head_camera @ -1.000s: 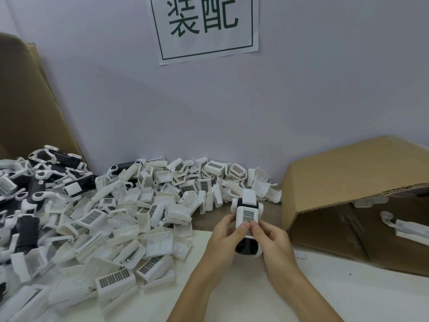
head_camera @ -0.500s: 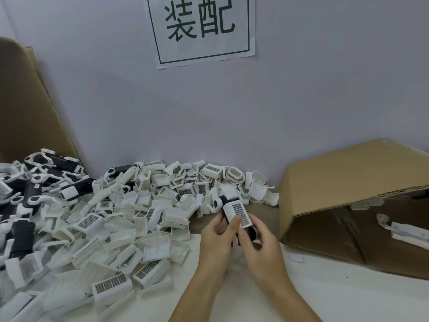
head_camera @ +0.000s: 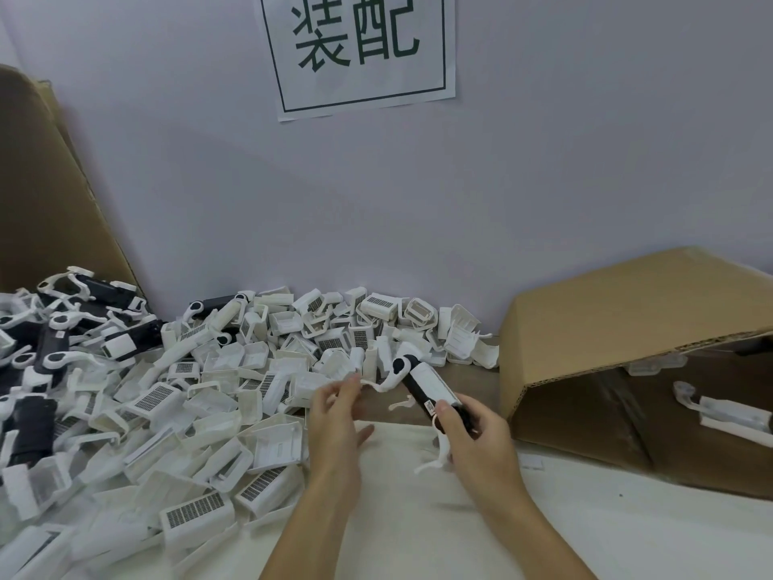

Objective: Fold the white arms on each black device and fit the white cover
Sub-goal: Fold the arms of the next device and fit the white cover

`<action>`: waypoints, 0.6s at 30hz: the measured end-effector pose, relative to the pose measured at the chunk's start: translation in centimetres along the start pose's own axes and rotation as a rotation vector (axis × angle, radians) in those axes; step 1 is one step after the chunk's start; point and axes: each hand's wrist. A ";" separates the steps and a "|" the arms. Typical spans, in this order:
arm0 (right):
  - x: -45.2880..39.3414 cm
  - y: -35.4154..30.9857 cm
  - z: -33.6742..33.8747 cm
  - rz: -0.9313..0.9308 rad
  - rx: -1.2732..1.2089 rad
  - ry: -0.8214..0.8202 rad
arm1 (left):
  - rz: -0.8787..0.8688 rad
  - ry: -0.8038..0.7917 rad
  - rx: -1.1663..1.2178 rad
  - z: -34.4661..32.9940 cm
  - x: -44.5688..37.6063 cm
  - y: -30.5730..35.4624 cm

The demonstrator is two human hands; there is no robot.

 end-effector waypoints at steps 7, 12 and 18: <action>0.4 -0.7 0.6 0.000 -0.077 -0.212 | 0.026 -0.395 0.061 0.3 0.1 0.6; 0.6 -0.3 0.4 -0.029 -0.102 -0.217 | -0.025 -0.275 0.043 0.2 0.2 0.8; 0.6 0.1 -0.1 0.030 0.035 -0.127 | 0.020 -0.142 -0.050 0.3 -0.2 1.2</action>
Point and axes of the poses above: each hand's wrist, its own x-axis away from the middle knuckle, its own z-axis out of the back of the hand, y = z × x, and after that the axes turned 5 degrees about x, right-handed
